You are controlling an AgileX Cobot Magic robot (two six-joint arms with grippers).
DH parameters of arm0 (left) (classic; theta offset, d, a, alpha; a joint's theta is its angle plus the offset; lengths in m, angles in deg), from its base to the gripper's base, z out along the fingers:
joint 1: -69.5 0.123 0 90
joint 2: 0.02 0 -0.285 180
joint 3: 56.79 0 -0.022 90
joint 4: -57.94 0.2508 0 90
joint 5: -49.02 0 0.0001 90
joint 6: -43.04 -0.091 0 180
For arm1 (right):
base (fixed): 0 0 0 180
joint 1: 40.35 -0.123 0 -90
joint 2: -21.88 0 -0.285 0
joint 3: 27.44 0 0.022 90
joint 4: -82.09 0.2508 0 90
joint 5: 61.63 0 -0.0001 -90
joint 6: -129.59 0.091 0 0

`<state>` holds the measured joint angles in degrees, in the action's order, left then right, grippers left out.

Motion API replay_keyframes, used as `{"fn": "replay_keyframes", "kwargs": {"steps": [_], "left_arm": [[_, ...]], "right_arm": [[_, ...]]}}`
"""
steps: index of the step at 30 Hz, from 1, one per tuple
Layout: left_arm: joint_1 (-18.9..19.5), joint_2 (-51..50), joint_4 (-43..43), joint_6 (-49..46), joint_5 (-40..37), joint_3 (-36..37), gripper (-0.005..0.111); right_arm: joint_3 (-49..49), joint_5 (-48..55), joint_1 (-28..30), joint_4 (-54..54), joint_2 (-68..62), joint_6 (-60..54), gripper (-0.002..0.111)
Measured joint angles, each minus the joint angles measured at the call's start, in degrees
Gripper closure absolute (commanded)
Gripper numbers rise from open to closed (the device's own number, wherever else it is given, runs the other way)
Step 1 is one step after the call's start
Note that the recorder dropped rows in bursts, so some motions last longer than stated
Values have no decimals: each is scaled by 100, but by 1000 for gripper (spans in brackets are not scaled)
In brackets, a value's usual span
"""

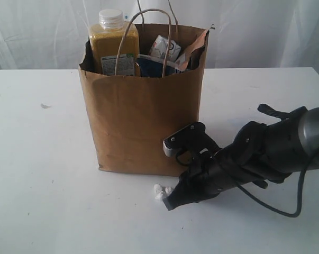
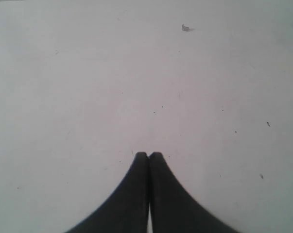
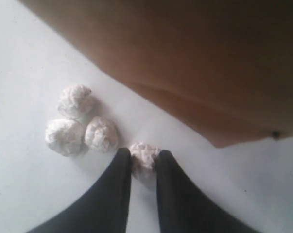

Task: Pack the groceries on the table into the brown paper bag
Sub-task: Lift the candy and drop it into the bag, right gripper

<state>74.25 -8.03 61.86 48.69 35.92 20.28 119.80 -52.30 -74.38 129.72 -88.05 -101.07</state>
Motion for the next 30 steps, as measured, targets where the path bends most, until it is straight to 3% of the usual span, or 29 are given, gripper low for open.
{"fn": "replay_keyframes", "kwargs": {"steps": [8,23,30], "left_arm": [[0,0,0,0,0,0,107],[0,0,0,0,0,0,107],[0,0,0,0,0,0,107]], "right_arm": [[0,432,-14,24,141,209,108],[3,3537,-14,110,2451,1086,108],[1000,4015,-14,456,3543,2018,108]]}}
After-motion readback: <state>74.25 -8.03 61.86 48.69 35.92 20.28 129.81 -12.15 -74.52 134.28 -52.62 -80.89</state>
